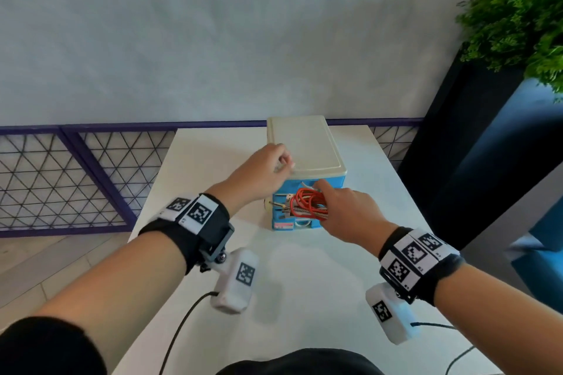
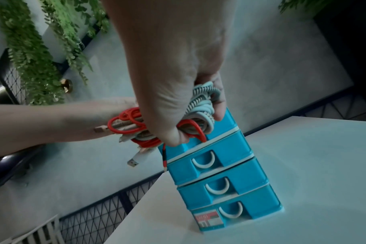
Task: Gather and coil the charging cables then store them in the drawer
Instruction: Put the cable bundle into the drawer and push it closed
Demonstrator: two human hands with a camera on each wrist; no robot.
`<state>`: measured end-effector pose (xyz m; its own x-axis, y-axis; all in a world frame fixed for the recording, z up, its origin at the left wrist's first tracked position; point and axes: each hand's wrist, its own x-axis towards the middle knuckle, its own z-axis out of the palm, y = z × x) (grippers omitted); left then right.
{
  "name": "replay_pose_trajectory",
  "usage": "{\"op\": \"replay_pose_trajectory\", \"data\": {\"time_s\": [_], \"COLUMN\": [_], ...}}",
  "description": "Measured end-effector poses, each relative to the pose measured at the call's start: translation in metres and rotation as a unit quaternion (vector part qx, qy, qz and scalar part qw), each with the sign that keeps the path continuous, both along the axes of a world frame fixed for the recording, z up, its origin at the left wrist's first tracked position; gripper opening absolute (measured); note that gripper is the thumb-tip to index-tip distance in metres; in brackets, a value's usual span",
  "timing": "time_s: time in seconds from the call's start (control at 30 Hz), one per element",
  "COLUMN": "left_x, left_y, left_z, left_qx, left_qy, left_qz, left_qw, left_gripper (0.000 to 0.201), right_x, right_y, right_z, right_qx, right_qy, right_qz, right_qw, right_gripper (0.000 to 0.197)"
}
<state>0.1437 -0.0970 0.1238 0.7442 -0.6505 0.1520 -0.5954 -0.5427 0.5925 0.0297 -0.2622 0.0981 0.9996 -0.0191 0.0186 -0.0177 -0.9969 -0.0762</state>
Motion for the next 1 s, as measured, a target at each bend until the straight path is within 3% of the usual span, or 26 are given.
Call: {"op": "replay_pose_trajectory", "data": {"time_s": [0.13,0.3,0.47,0.57,0.73,0.9,1.0], "left_x": [0.012,0.011,0.021,0.02,0.019,0.021,0.024], "left_y": [-0.015,-0.028,-0.027,-0.027,-0.029,-0.034,-0.042], "left_z": [-0.01,-0.019,-0.015,-0.014,-0.015,-0.015,-0.014], "left_qx": [0.085,0.11,0.124,0.139,0.171,0.242,0.285], "left_qy": [-0.037,-0.031,-0.024,-0.056,-0.124,-0.184,-0.168], "left_qz": [-0.022,-0.019,-0.034,-0.037,-0.041,-0.072,-0.075], "left_qw": [0.995,0.993,0.991,0.988,0.977,0.95,0.941], "left_gripper": [0.022,0.029,0.02,0.022,0.022,0.043,0.066], "right_x": [0.012,0.027,0.03,0.027,0.022,0.032,0.035], "right_y": [-0.004,-0.008,-0.013,-0.016,-0.024,-0.045,-0.055], "right_z": [0.007,0.009,0.022,0.026,0.038,0.068,0.076], "right_qx": [-0.007,-0.014,0.006,-0.014,-0.014,-0.007,-0.01], "right_qy": [0.032,0.086,0.125,0.169,0.201,0.184,0.167], "right_qz": [-0.001,0.008,0.031,0.059,0.065,0.031,0.001], "right_qw": [0.999,0.996,0.992,0.984,0.977,0.982,0.986], "right_gripper": [0.049,0.045,0.033,0.013,0.01,0.013,0.011]}}
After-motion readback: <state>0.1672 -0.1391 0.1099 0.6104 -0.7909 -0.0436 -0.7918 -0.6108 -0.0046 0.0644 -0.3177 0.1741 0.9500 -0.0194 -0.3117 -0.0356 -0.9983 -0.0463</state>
